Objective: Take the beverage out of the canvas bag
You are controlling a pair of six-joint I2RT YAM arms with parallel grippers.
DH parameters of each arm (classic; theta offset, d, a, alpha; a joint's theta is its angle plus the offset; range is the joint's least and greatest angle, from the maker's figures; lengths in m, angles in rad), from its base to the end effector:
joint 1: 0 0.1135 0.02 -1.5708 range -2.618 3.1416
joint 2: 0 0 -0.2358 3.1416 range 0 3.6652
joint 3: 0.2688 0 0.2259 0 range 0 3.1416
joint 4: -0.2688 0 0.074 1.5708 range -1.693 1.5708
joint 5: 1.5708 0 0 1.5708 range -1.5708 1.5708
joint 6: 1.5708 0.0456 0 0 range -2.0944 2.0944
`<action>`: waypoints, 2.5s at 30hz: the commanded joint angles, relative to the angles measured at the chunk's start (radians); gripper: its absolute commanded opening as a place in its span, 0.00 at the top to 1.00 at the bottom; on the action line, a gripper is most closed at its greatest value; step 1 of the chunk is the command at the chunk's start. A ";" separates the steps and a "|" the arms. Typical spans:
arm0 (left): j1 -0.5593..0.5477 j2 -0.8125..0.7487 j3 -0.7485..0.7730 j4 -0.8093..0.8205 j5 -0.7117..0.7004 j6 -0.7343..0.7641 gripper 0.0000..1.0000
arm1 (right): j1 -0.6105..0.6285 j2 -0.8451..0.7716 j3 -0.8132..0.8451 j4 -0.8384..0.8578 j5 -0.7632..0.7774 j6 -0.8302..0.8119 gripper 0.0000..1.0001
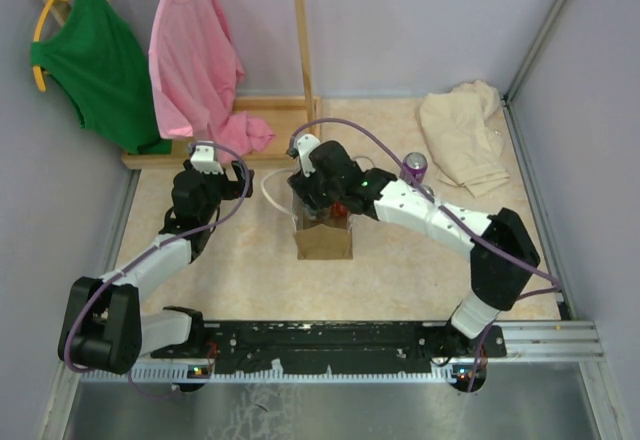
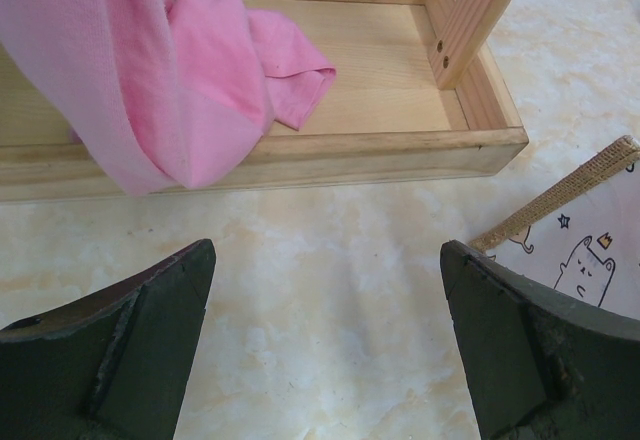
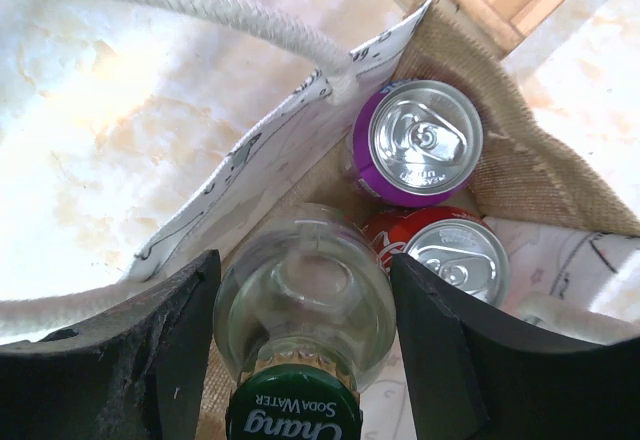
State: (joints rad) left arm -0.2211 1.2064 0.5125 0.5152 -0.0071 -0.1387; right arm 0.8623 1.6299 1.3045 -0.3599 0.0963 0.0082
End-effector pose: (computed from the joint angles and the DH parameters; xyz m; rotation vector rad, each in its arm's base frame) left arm 0.2532 -0.0566 0.2194 0.0672 1.7552 -0.2565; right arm 0.2323 0.2644 0.2605 -0.8955 2.0935 0.3556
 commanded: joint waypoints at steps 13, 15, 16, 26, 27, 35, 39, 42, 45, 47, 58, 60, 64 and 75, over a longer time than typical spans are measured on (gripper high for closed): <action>-0.006 -0.008 0.018 0.014 0.012 -0.012 0.00 | 0.004 -0.094 0.259 0.008 0.104 -0.020 1.00; -0.006 -0.008 0.018 0.016 0.011 -0.012 0.00 | 0.005 -0.082 0.305 -0.025 0.118 -0.020 1.00; -0.006 -0.008 0.019 0.016 0.012 -0.012 0.00 | 0.005 -0.075 0.326 -0.042 0.124 -0.021 1.00; -0.007 -0.010 0.013 0.022 0.012 -0.013 0.00 | 0.003 -0.053 0.446 -0.075 0.220 -0.065 1.00; -0.007 -0.009 0.013 0.023 0.012 -0.013 0.00 | 0.004 -0.059 0.443 -0.061 0.238 -0.073 1.00; -0.007 -0.007 0.011 0.026 0.020 -0.018 0.00 | -0.003 -0.118 0.402 0.100 0.424 -0.170 1.00; -0.007 -0.008 0.011 0.028 0.023 -0.019 0.00 | -0.038 -0.141 0.385 0.177 0.434 -0.169 1.00; -0.008 -0.012 0.009 0.028 0.025 -0.020 0.00 | -0.086 -0.151 0.380 0.211 0.436 -0.148 1.00; -0.007 -0.013 0.008 0.027 0.025 -0.019 0.00 | -0.147 -0.149 0.376 0.209 0.426 -0.110 1.00; -0.008 -0.013 0.008 0.027 0.027 -0.018 0.00 | -0.187 -0.147 0.368 0.202 0.421 -0.090 1.00; -0.011 0.005 0.012 0.030 0.038 -0.021 0.00 | -0.348 -0.112 0.262 0.135 0.293 0.042 1.00; -0.011 0.008 0.015 0.029 0.040 -0.020 0.00 | -0.362 -0.104 0.229 0.127 0.263 0.064 1.00; -0.012 0.012 0.020 0.028 0.040 -0.018 0.00 | -0.366 -0.088 0.161 0.120 0.216 0.091 1.00; -0.014 0.022 0.031 0.022 0.048 -0.018 0.00 | -0.372 -0.019 0.064 0.100 0.181 0.131 1.00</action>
State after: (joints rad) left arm -0.2295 1.2209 0.5125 0.5159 0.0200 -0.1535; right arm 0.5007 1.6234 1.3434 -0.3893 0.2790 0.1165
